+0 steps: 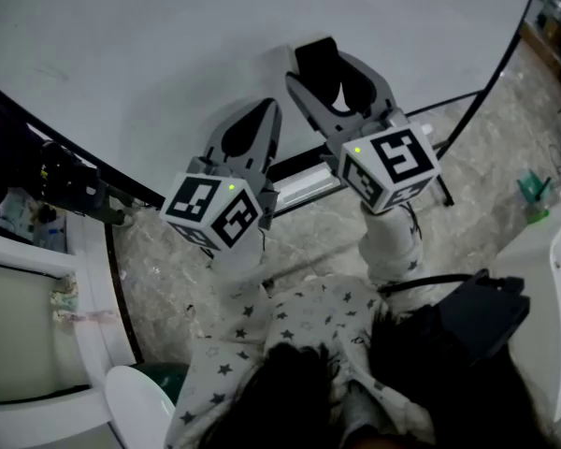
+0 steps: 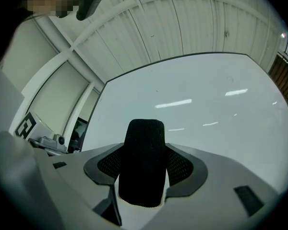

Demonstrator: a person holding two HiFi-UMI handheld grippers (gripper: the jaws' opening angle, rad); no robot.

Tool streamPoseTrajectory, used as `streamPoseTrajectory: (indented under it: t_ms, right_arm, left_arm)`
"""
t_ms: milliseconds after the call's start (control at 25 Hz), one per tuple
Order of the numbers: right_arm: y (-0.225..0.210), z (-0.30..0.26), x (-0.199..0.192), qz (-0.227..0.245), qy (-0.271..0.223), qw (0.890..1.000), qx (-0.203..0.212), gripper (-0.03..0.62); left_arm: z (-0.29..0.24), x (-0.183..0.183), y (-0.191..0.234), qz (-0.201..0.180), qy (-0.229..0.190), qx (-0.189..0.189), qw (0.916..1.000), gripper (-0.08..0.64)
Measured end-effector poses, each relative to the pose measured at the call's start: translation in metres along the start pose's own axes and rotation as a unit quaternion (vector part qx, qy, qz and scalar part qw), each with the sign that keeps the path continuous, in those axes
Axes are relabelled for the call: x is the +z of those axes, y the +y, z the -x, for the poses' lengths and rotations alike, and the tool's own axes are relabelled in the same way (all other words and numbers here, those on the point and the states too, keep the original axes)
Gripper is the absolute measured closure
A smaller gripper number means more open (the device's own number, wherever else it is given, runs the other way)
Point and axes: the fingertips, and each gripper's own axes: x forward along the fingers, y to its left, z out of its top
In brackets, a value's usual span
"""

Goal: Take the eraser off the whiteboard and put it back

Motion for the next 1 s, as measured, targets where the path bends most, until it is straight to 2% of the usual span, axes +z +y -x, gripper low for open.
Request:
streamPoseTrajectory:
  t_ms: [1000]
  right_arm:
    - [0.0033,-0.0013,-0.0078,-0.008,0.009,1.0,0.015,0.334]
  left_arm:
    - [0.0036,0.0018,0.0014,0.001,-0.008,0.003,1.0,0.558]
